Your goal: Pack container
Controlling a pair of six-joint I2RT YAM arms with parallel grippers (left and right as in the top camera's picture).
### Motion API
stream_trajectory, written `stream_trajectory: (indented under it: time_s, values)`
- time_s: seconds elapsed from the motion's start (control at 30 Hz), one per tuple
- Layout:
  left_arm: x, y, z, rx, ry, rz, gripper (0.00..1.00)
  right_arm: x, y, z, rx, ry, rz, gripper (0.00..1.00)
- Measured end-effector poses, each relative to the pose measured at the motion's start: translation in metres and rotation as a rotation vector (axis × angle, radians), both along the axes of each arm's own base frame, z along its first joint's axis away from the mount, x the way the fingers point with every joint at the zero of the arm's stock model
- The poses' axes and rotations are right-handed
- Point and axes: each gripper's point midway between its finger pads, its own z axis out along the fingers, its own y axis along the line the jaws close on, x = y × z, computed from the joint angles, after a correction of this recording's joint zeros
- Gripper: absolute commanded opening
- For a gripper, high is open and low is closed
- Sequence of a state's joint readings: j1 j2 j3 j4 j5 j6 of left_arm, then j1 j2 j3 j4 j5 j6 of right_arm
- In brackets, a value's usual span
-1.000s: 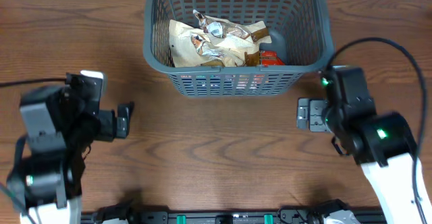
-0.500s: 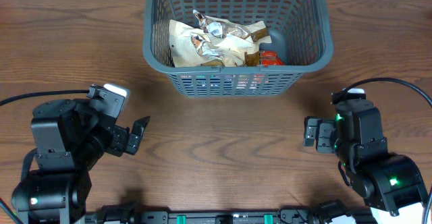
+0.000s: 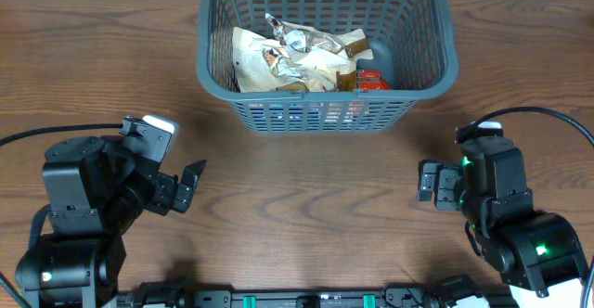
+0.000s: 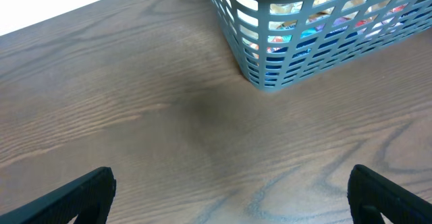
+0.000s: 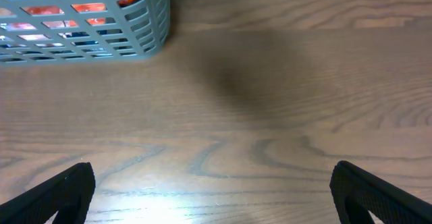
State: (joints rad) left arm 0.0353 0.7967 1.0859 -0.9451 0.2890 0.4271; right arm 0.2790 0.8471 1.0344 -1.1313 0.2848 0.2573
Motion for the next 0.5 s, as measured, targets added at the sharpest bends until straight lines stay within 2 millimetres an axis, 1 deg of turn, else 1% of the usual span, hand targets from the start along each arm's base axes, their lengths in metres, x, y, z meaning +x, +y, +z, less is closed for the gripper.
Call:
stream_trajectory:
  time_s: [0.3,0.4,0.5]
  values:
    - [0.000,0.000,0.000,0.000,0.000,0.000,0.99,-0.001,0.000,0.000,-0.002,0.004,0.000,0.99]
    - [0.000,0.000,0.000,0.000,0.000,0.000,0.99,-0.009,-0.003,-0.003,-0.006,0.021,0.000,0.99]
    - [0.000,0.000,0.000,0.000,0.000,0.000,0.99,-0.016,-0.005,0.000,0.007,-0.021,-0.004,0.99]
